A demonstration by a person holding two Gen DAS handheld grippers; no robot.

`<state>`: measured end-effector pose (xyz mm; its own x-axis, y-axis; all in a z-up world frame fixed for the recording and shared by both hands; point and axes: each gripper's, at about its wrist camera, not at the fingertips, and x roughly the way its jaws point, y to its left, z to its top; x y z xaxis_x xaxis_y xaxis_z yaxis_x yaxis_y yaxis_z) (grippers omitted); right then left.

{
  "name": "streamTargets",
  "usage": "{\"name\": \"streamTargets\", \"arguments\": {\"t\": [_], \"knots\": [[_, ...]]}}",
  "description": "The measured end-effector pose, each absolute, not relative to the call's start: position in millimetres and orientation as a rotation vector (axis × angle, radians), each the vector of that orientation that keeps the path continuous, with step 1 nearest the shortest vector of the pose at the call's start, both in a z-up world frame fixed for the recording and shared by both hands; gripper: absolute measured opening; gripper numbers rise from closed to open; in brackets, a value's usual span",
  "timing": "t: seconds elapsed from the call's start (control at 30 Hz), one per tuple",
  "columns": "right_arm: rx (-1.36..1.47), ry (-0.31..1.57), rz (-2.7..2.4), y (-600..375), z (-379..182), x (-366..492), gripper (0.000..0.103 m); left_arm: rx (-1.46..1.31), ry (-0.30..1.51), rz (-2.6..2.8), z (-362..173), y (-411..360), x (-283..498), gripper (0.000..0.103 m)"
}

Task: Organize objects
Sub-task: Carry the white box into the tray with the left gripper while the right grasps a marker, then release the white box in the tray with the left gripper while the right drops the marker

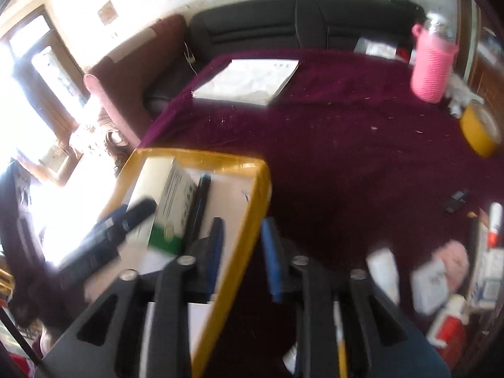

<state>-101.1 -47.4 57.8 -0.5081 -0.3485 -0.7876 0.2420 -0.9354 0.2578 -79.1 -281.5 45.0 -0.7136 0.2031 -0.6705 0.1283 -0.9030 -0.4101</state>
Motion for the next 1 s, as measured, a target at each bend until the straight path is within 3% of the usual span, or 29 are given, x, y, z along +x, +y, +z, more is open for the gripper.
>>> {"name": "streamTargets", "arguments": {"t": [0.2, 0.43, 0.6, 0.87, 1.0], "knots": [[1.247, -0.197, -2.49, -16.8, 60.5, -45.7, 0.034, -1.406, -0.822, 2.649, 6.1, -275.3, -73.5, 0.069], [1.188, -0.178, -2.504, 0.1, 68.8, -12.3, 0.034, -1.339, -0.815, 2.668, 16.2, -276.6, -40.6, 0.069], [1.152, -0.19, -2.557, 26.3, 65.0, 12.5, 0.034, -1.306, -0.74, 2.705, 39.7, -276.3, -34.5, 0.069], [1.083, -0.394, -2.7, 102.8, 54.5, 17.3, 0.035, -1.387, -0.609, 2.835, 50.7, -293.9, -64.9, 0.07], [1.075, -0.453, -2.73, 128.5, 46.2, 15.2, 0.043, -1.368, -0.529, 2.923, 62.0, -296.1, -72.6, 0.07]]}}
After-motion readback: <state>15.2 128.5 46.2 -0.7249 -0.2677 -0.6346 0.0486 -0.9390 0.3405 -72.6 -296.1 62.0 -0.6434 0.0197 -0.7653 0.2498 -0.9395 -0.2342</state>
